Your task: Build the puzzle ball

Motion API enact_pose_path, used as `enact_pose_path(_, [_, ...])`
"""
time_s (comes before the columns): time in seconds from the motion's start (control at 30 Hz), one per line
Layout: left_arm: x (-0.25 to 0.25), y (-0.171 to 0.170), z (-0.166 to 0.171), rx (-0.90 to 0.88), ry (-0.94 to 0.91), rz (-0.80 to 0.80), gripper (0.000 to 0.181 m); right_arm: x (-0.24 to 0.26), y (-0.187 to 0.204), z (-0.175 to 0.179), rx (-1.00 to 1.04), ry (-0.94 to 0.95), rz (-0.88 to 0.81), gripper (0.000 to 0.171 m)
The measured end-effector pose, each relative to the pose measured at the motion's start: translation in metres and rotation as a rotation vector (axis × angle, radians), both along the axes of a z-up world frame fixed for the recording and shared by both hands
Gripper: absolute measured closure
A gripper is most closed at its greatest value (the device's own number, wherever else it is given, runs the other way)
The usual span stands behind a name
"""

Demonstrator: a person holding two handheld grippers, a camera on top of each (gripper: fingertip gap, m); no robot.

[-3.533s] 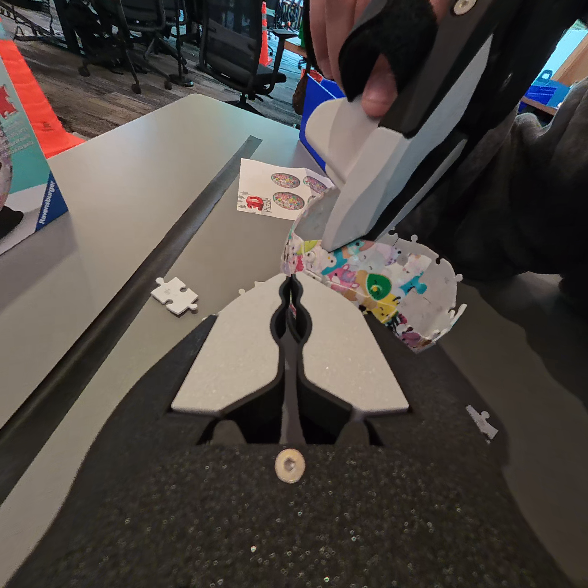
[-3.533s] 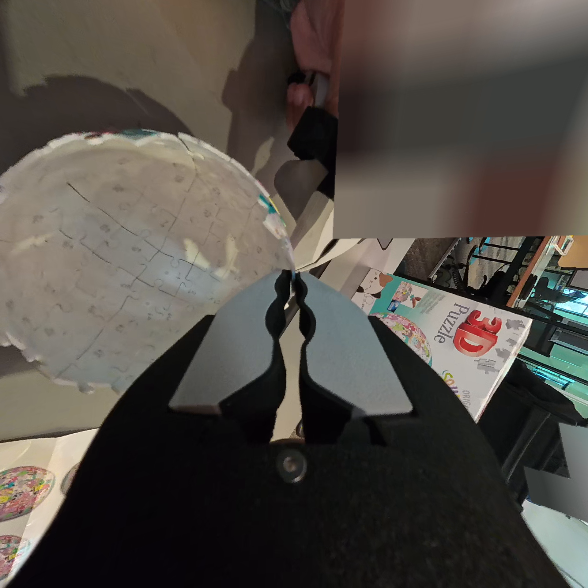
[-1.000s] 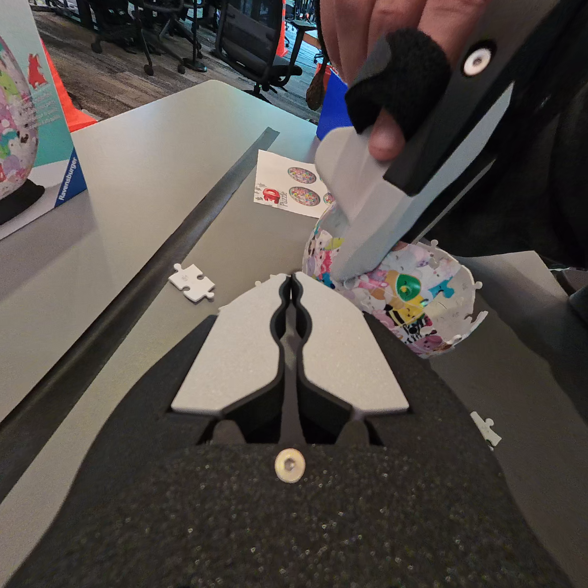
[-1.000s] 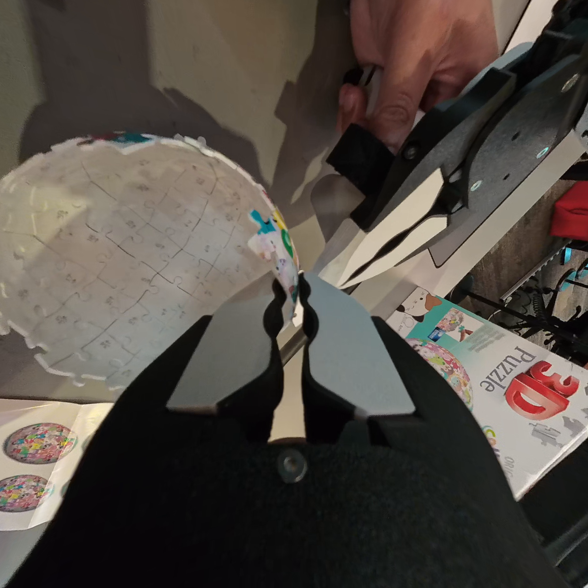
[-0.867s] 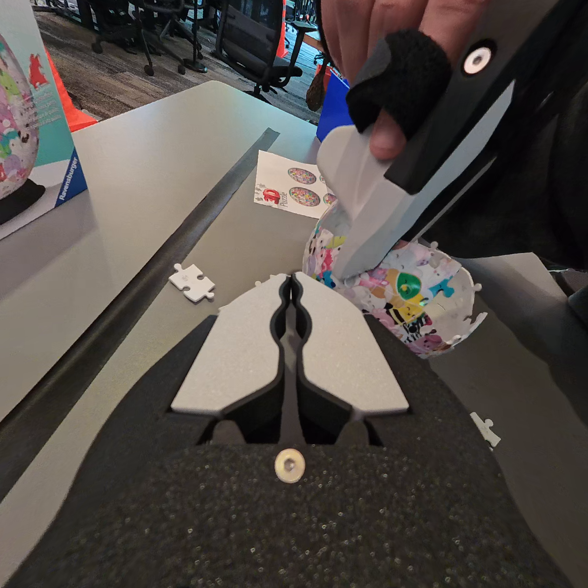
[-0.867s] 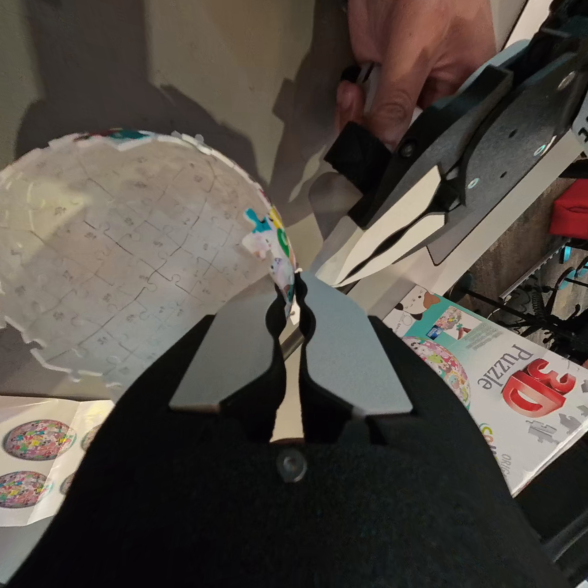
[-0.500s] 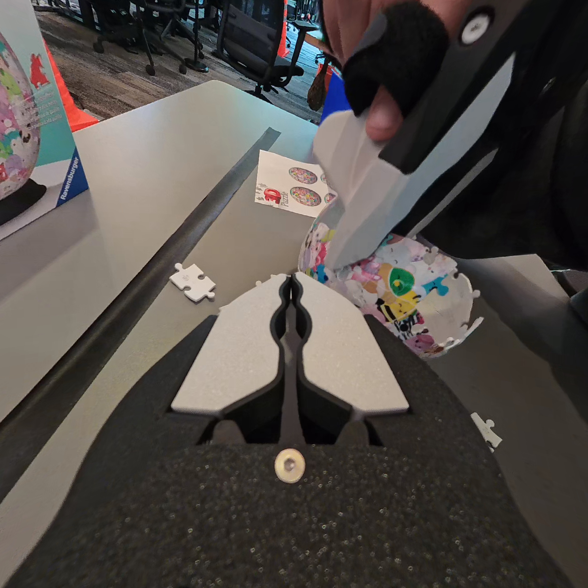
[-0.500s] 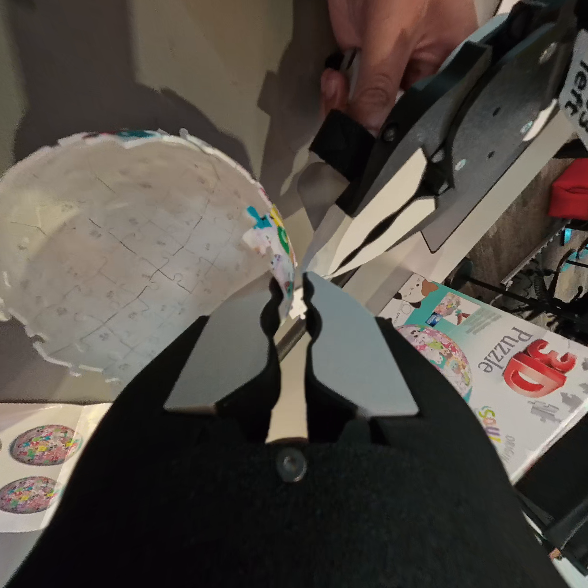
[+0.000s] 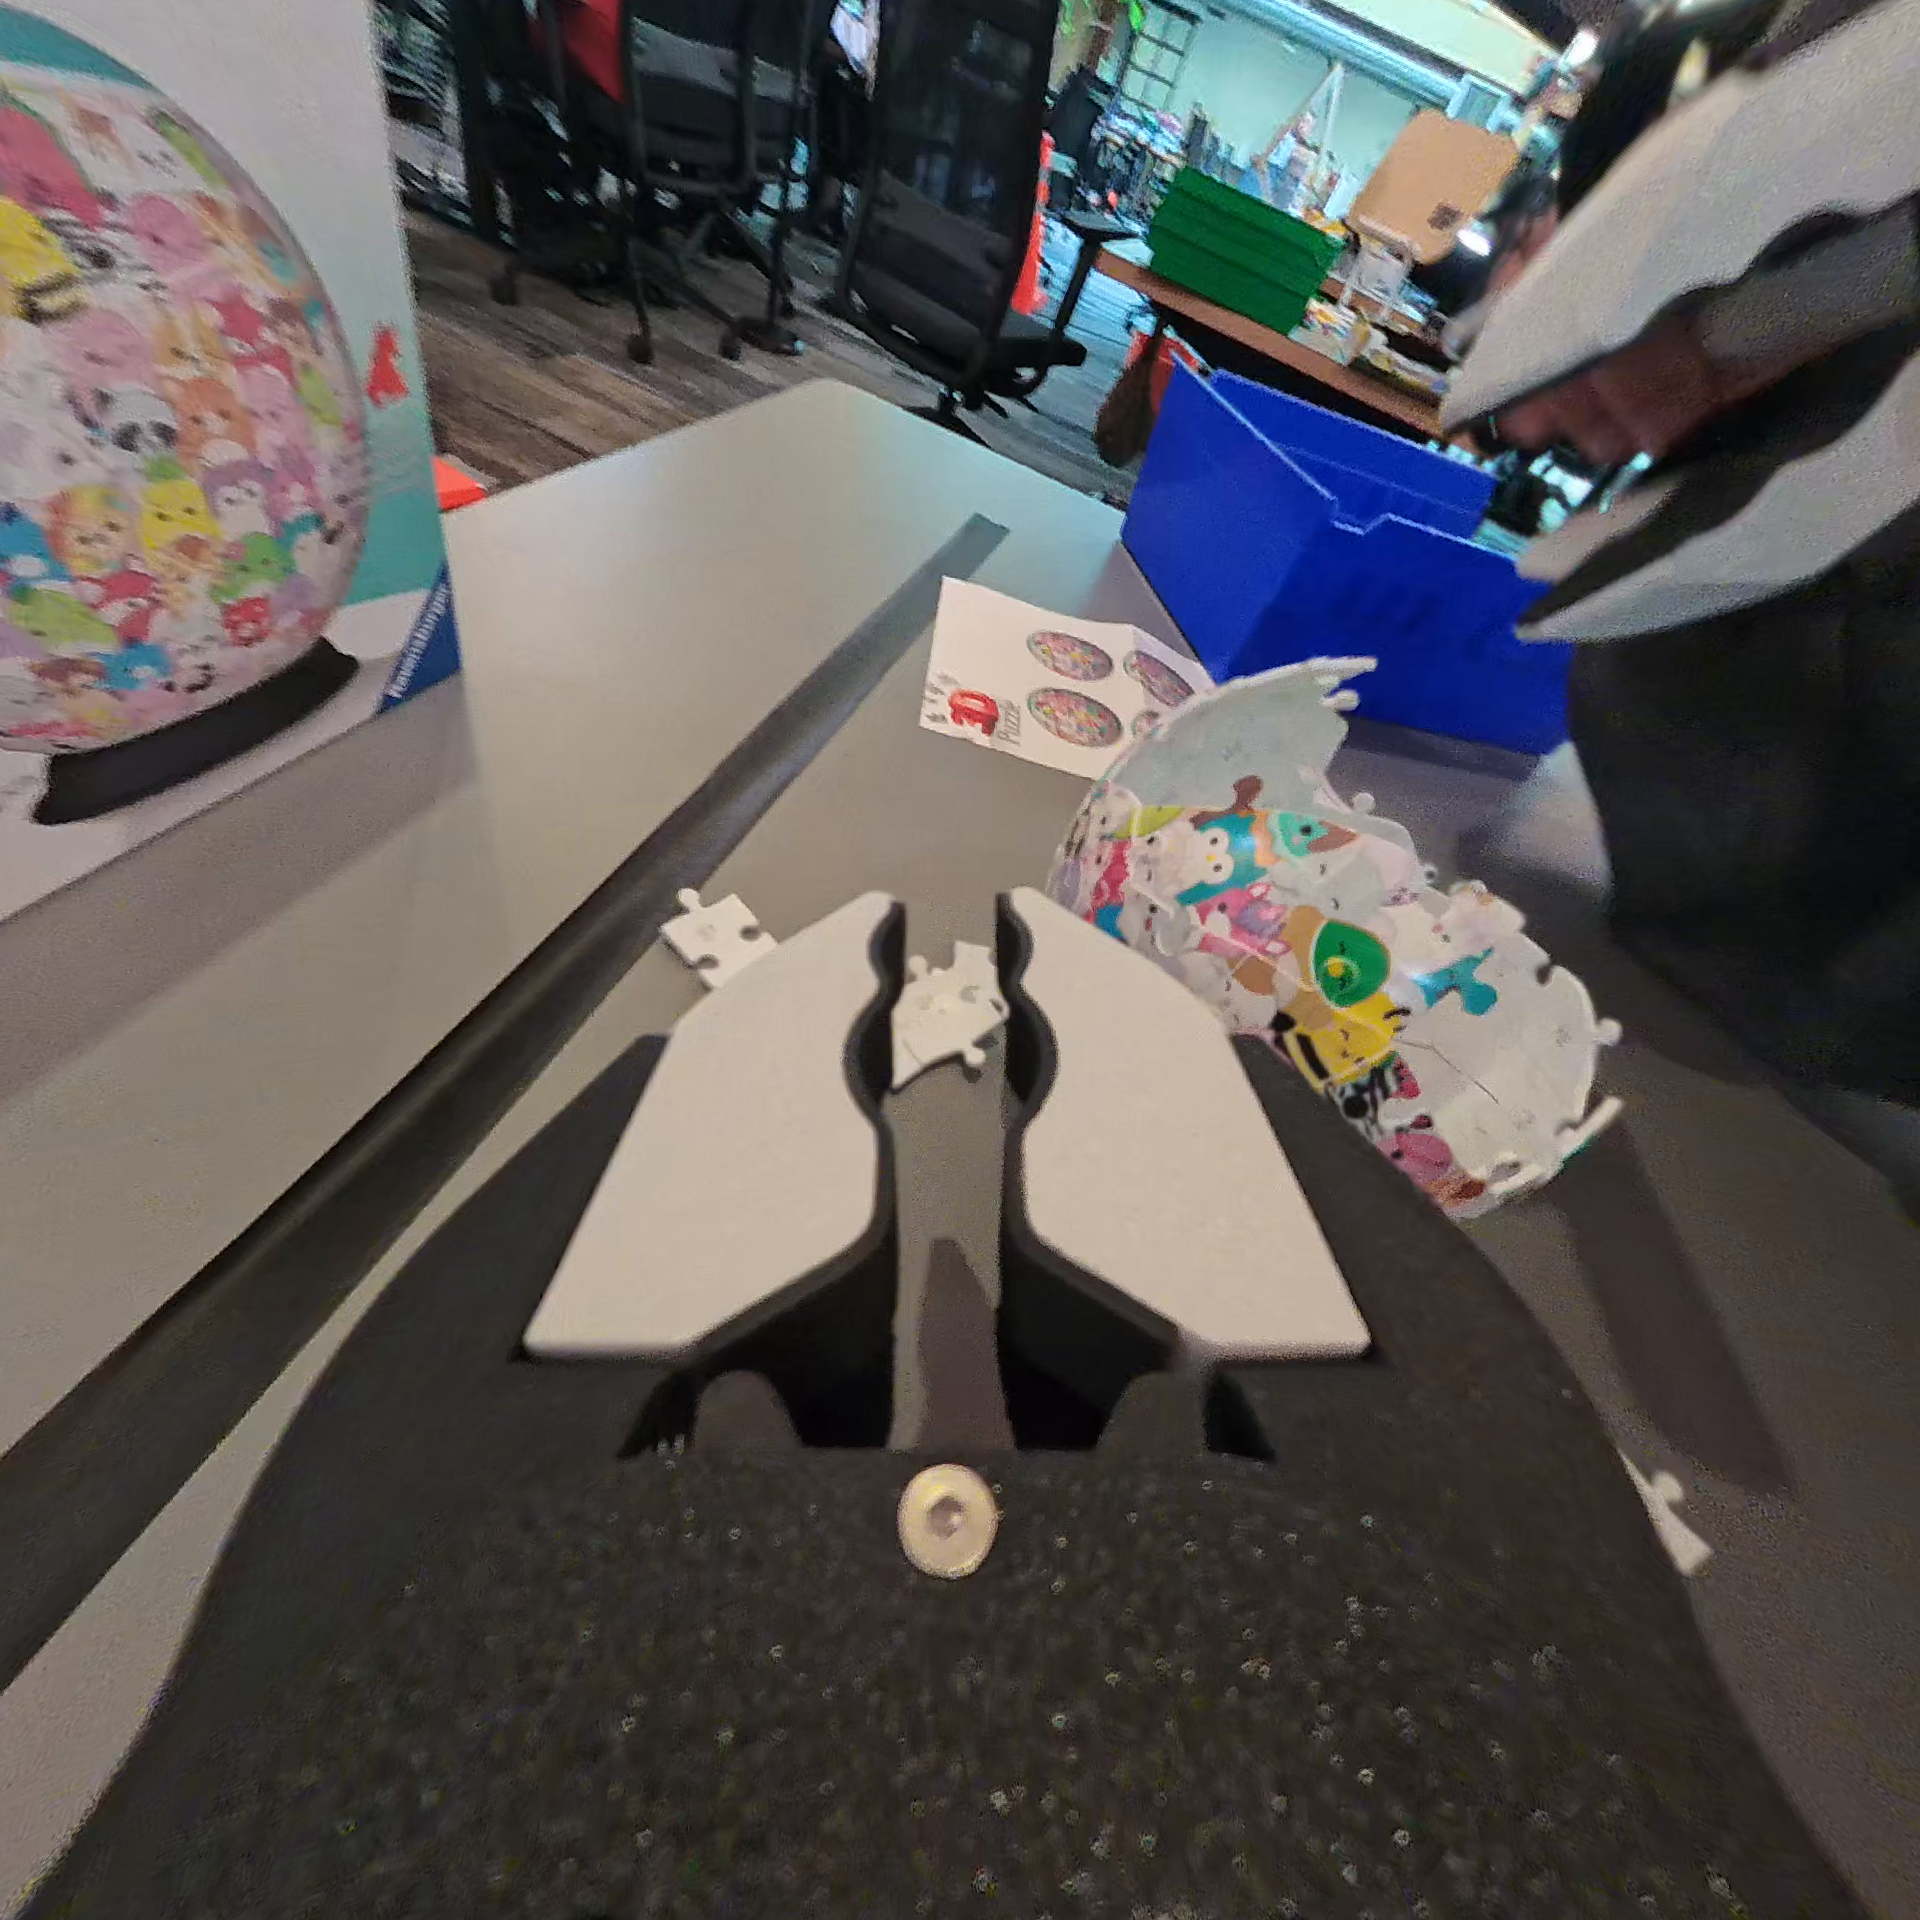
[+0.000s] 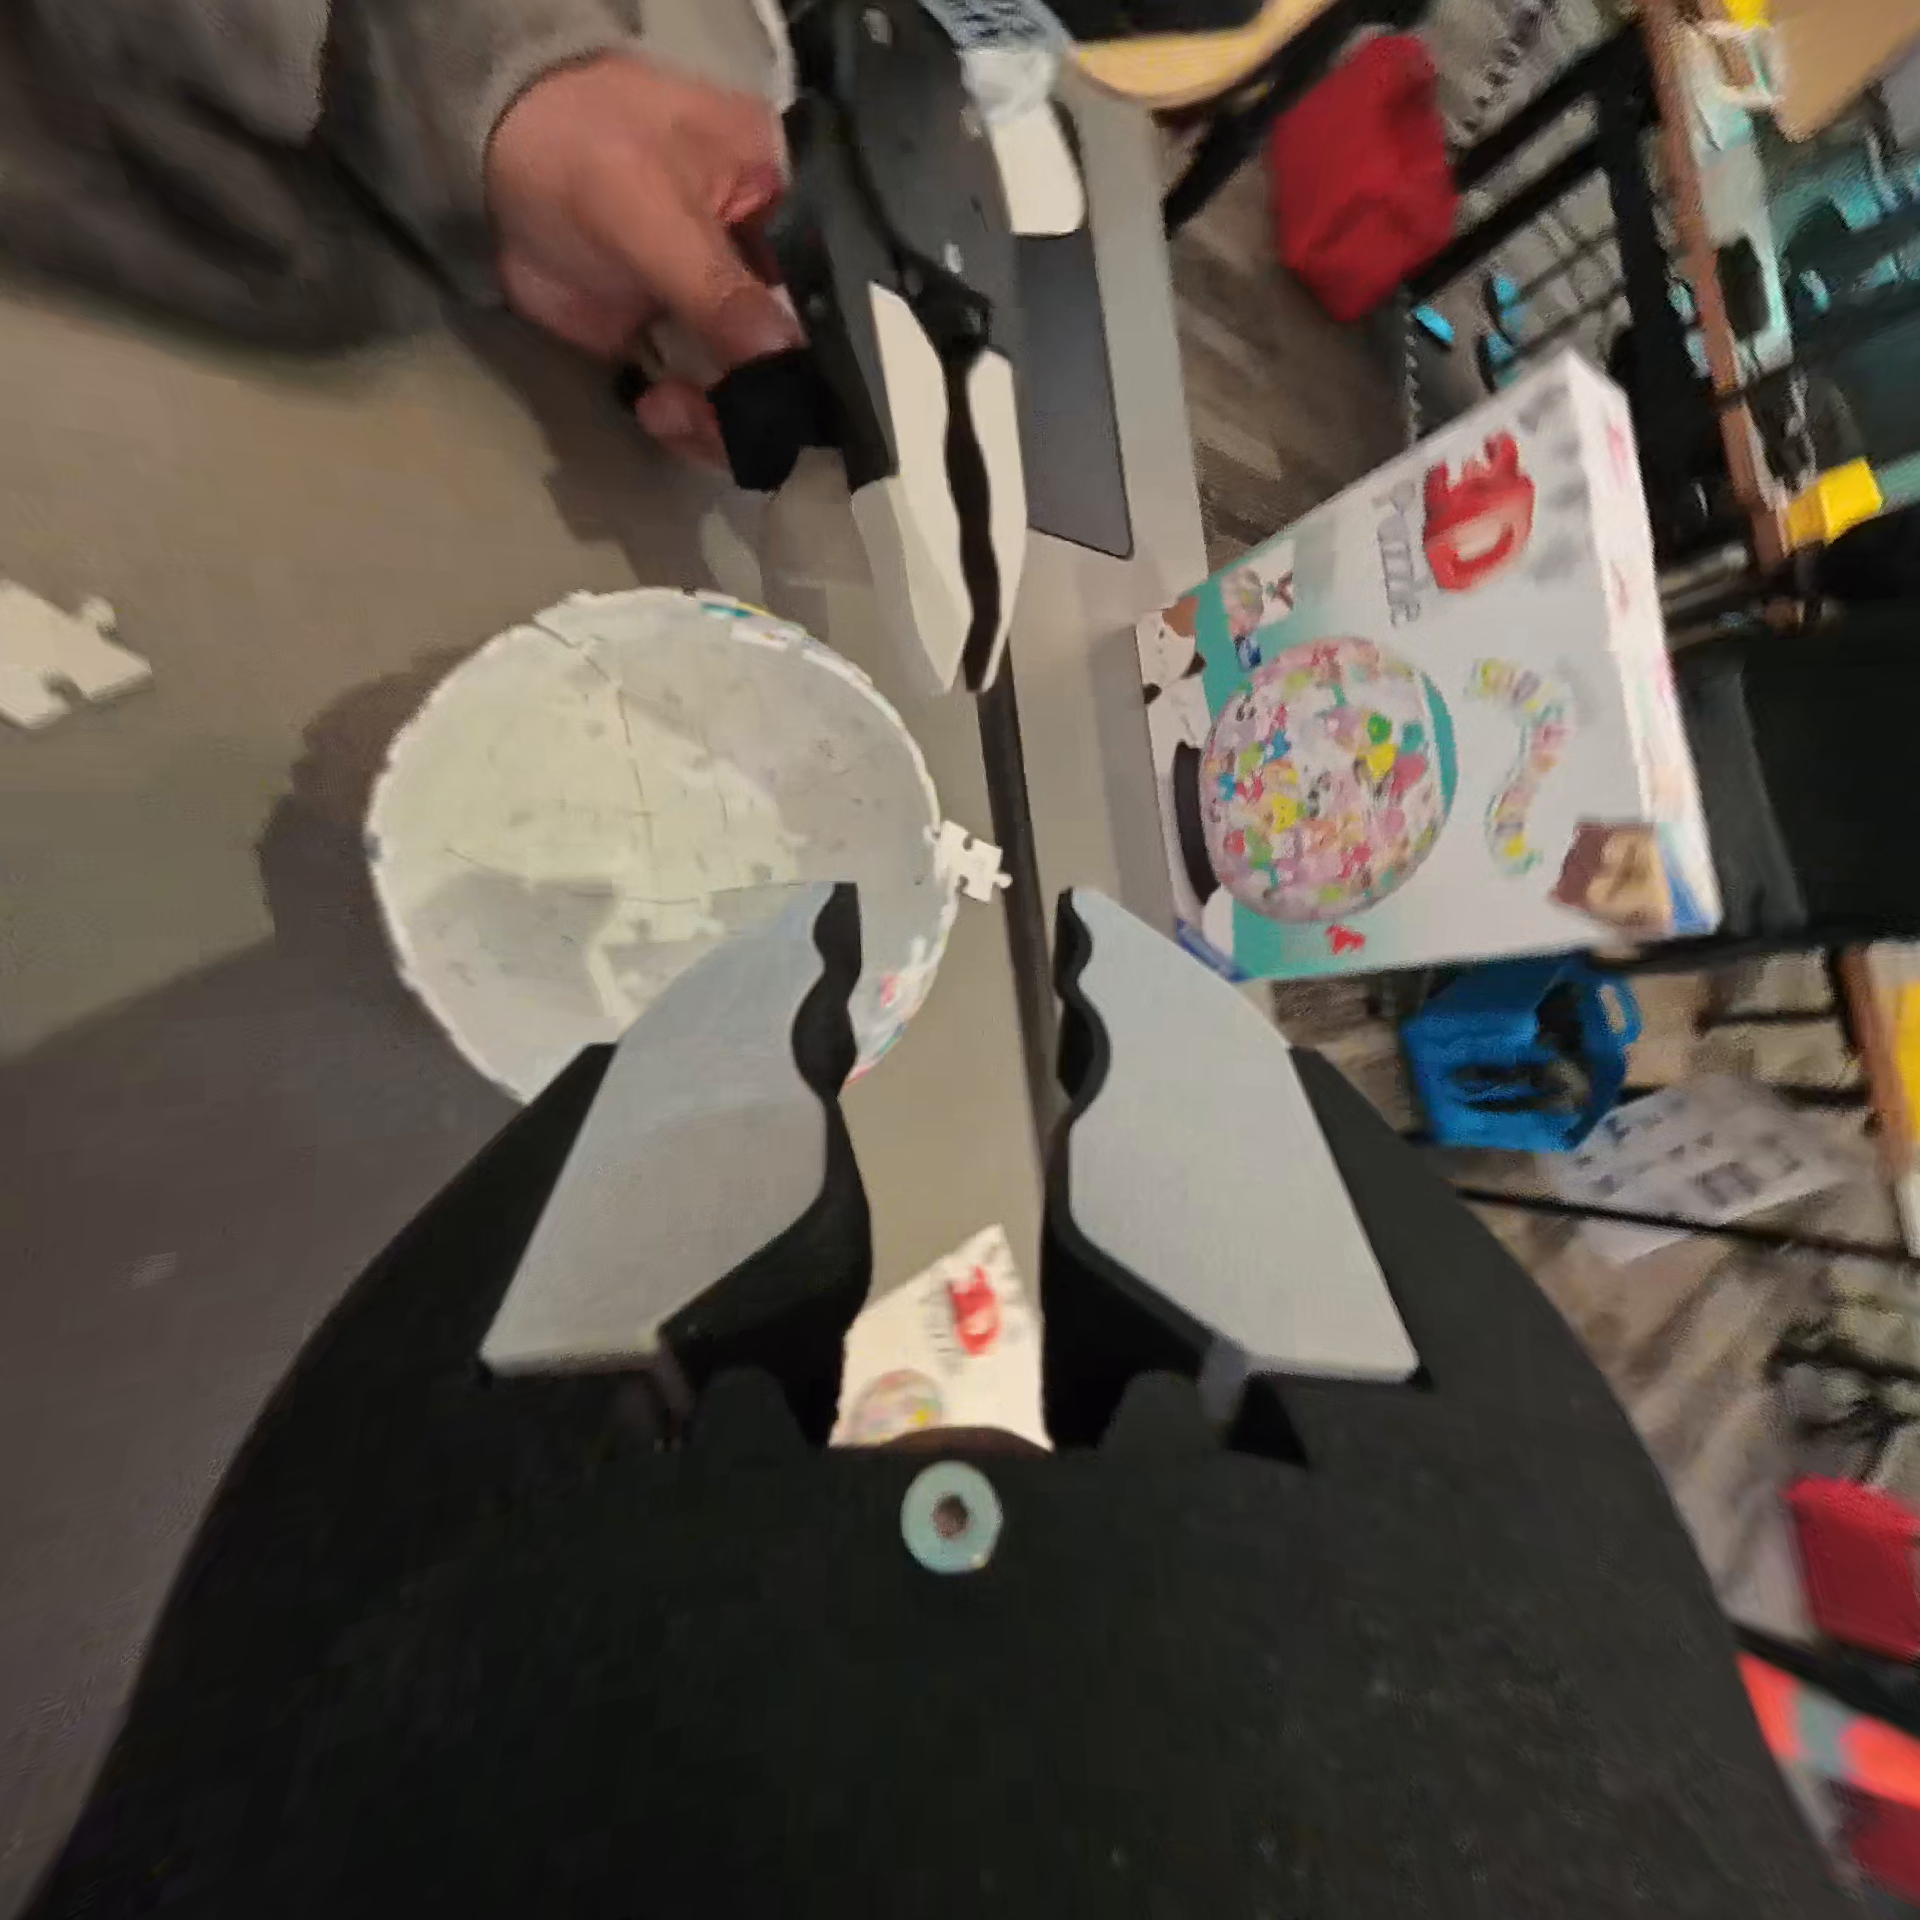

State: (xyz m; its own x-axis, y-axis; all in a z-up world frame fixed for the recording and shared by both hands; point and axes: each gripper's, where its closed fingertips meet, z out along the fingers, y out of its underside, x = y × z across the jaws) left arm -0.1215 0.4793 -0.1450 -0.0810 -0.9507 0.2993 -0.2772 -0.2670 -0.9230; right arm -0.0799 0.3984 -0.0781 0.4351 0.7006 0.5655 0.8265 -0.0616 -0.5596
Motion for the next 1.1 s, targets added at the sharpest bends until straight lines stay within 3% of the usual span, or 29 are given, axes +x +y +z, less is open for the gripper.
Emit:
enact_pose_path(0.13, [-0.012, 0.006, 0.007, 0.074, -0.009, 0.144, 0.154, 0.026, -0.015, -0.015, 0.019, 0.110, -0.205, 0.127])
enact_pose_path(0.3, [-0.029, 0.001, 0.001, 0.038, 0.009, 0.272, 0.155, 0.017, -0.007, 0.006, 0.151, -0.108, 0.056, 0.141])
enact_pose_path(0.47, [-0.034, 0.008, -0.003, 0.119, 0.054, 0.359, 0.155, -0.028, 0.019, -0.014, -0.045, -0.217, 0.286, 0.136])
enact_pose_path(0.53, [-0.036, 0.010, -0.004, 0.108, 0.056, 0.367, 0.155, -0.032, 0.028, -0.027, -0.081, -0.322, 0.312, 0.133])
enact_pose_path(0.77, [-0.034, 0.011, -0.003, 0.012, 0.018, 0.304, 0.156, -0.035, 0.042, -0.046, -0.087, -0.418, 0.378, 0.154])
enact_pose_path(1.1, [-0.031, 0.002, -0.005, -0.077, 0.010, 0.209, 0.157, -0.035, 0.052, -0.064, -0.263, -0.565, 0.418, 0.151])
